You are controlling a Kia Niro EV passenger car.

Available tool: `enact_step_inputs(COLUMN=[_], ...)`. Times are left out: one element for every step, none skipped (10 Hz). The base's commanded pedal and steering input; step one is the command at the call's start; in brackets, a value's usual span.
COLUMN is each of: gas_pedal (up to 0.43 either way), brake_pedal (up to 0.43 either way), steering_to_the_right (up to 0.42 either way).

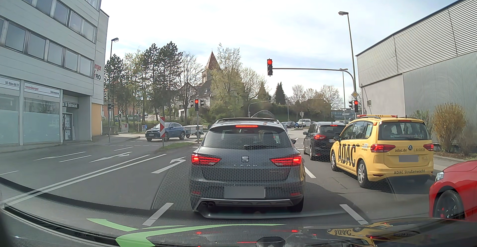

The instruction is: Follow the waypoints while adhering to traffic rules and regulations

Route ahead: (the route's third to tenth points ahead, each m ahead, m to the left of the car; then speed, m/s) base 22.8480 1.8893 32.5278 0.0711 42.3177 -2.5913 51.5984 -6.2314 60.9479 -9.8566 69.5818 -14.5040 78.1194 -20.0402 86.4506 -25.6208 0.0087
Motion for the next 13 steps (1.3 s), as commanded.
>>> enact_step_inputs(gas_pedal=[0.000,0.000,0.000,0.000,0.000,0.000,0.000,0.000,0.000,0.000,0.000,0.000,0.000], brake_pedal=[0.256,0.256,0.256,0.256,0.256,0.256,0.256,0.256,0.256,0.256,0.256,0.256,0.256], steering_to_the_right=[0.002,0.002,0.002,0.002,0.002,0.003,0.002,0.002,0.002,0.002,0.002,0.002,0.002])
